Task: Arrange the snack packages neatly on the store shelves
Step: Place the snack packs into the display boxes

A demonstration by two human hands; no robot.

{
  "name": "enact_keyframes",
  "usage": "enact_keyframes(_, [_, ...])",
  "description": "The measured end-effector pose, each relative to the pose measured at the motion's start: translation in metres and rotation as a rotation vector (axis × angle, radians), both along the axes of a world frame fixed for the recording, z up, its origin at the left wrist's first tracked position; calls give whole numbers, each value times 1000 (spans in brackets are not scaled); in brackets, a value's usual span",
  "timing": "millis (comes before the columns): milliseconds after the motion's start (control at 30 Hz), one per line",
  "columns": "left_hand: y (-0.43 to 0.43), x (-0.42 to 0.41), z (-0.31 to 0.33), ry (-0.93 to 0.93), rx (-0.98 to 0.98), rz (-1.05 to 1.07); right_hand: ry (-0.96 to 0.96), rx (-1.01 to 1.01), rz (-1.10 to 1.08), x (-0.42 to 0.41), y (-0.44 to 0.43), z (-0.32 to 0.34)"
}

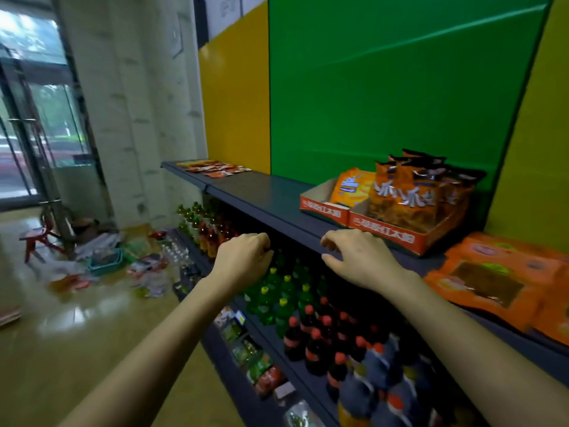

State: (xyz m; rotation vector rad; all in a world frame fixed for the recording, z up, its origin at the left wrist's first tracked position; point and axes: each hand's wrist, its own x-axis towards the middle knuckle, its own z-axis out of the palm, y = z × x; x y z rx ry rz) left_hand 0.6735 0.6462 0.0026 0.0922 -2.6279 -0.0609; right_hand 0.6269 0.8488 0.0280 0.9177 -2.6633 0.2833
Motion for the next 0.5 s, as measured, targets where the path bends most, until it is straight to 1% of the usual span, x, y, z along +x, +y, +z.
enact_keyframes(167, [-101, -29, -2, 41, -33, 22, -39, -86, 25, -40, -103, -5])
enact_keyframes(300, [-170, -55, -5, 27, -44, 26, -44, -68, 39, -71, -177, -3])
enact_keyframes(500, [-255, -106, -10, 12, -26, 79, -65, -75, 58, -131, -267, 3])
